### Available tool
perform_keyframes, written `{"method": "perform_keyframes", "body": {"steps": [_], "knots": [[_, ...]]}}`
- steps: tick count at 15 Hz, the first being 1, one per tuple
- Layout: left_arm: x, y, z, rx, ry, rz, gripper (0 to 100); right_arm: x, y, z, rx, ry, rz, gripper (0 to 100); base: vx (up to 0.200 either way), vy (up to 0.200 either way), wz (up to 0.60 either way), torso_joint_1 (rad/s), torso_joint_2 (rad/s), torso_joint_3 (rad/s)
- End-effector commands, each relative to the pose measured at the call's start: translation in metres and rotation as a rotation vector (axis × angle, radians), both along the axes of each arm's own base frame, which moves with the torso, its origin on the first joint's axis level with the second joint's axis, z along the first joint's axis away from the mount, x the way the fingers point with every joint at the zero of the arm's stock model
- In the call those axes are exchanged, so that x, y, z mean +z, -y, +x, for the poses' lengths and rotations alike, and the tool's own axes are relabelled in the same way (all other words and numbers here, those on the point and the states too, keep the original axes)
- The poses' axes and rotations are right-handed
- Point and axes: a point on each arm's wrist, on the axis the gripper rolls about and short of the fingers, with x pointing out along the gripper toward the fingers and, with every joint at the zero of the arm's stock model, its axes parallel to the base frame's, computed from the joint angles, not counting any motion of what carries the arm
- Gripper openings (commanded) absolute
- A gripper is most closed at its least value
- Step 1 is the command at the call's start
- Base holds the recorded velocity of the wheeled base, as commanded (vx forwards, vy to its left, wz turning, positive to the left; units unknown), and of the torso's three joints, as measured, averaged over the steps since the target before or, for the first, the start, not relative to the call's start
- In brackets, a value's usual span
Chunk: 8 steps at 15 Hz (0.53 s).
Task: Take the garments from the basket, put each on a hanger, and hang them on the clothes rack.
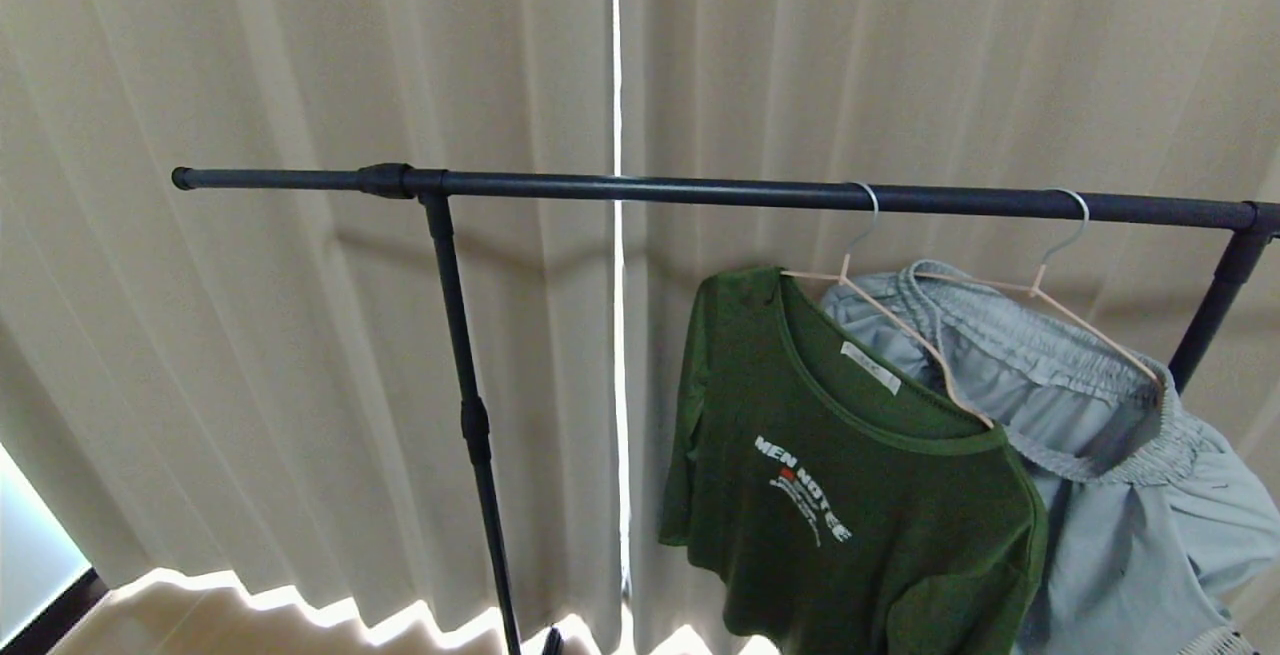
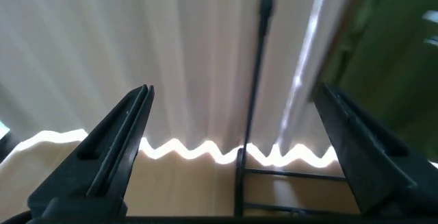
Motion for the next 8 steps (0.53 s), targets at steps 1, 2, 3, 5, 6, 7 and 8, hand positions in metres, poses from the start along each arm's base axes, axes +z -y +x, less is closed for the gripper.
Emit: {"method": "perform_keyframes", "body": {"steps": [1,2,3,5,6,7,8], "knots": [[-0.0009,-0.0006,-0.0027,-0.018,0.036,-0.009,100,-0.0063,-0.0001,0.002,0.004,-0.016,0.006,100,0.0,0.0,0.0,0.0,0.0,0.0],[-0.0021,-0.0004,-0.0054,0.003,0.072,-0.02,100,-0.0061,-0.0001,0.002,0.004,-0.014,0.017,100,0.0,0.0,0.0,0.0,0.0,0.0],[-0.002,-0.0006,-0.006,0.021,0.077,-0.034,100,-0.0061,-0.0001,0.002,0.004,-0.014,0.026,100,0.0,0.0,0.0,0.0,0.0,0.0],[-0.0022,-0.0017,-0.0059,0.073,0.077,-0.059,100,-0.0061,-0.0001,0.002,0.004,-0.014,0.023,100,0.0,0.0,0.0,0.0,0.0,0.0],[-0.0022,-0.0018,-0.0059,0.079,0.077,-0.061,100,-0.0061,-0.0001,0.002,0.004,-0.014,0.027,100,0.0,0.0,0.0,0.0,0.0,0.0],[-0.0022,-0.0018,-0.0059,0.079,0.077,-0.06,100,-0.0061,-0.0001,0.002,0.004,-0.014,0.024,100,0.0,0.0,0.0,0.0,0.0,0.0],[-0.0026,-0.0018,-0.0057,0.076,0.075,-0.058,100,-0.0061,-0.0001,0.002,0.004,-0.014,0.023,100,0.0,0.0,0.0,0.0,0.0,0.0]]}}
